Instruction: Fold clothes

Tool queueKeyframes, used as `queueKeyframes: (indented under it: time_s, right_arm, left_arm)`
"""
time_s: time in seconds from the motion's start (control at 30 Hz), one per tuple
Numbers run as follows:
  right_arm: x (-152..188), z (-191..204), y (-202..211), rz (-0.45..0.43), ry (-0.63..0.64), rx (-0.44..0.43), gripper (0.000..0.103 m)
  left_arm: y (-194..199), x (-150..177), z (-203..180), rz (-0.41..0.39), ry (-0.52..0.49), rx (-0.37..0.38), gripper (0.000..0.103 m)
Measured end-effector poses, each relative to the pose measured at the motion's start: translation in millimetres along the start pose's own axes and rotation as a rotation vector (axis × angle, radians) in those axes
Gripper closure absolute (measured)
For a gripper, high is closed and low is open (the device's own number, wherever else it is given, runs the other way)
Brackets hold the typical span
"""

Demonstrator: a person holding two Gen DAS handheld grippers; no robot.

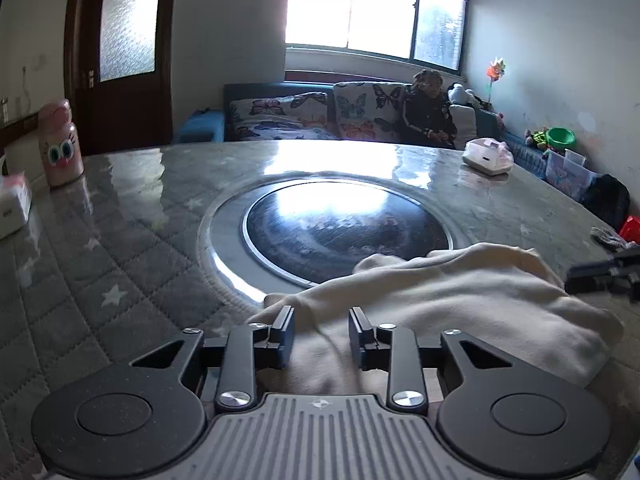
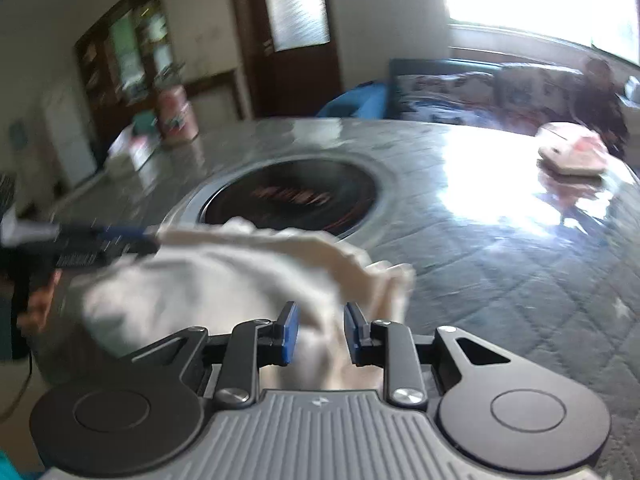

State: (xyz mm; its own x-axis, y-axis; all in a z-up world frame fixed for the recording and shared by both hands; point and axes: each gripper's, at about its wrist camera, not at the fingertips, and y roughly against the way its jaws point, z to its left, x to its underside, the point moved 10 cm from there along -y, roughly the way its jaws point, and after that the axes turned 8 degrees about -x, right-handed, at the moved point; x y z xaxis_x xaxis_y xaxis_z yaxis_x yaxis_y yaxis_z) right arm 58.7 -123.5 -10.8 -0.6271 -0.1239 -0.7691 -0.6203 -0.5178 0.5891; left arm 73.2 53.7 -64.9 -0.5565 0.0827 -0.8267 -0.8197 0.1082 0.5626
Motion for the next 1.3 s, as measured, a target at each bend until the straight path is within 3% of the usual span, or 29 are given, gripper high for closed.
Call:
queueKeyframes:
  time_s: [0.2,0.4,0.6,0.93,1.17,1.3]
  right_arm:
    - [-9,-30,-17,0.014,-0.046,-0.013,0.081]
    - [-4,-39,-36,0.051,-0.068,-0.061,0.088]
    - [-7,-38,-38,0.061,-0.056,-0.084,0.099]
    - [-32,-19,-17,-0.007,0.114,-0.041,0.099]
    - [-12,-35,-41,0.071,0.086,-0.016,0.098]
    - [-18,-29,-21,0.027,0.106,0.003,0.095]
  left_arm:
    - [19,-8,-58,-0.026,-0.083,0.120,0.060]
    - [29,-1,-144,-0.016,-0.219,0.320,0.060]
    - [40,15,-214,-0.034,-0.384,0.473,0.060]
    - [28,31,-243,0.033,-0.399,0.575,0.057]
    - [35,34,-238,0.023,-0.387,0.573,0.054]
    - [47,25,-213,-0.016,-0.352,0.538,0.053]
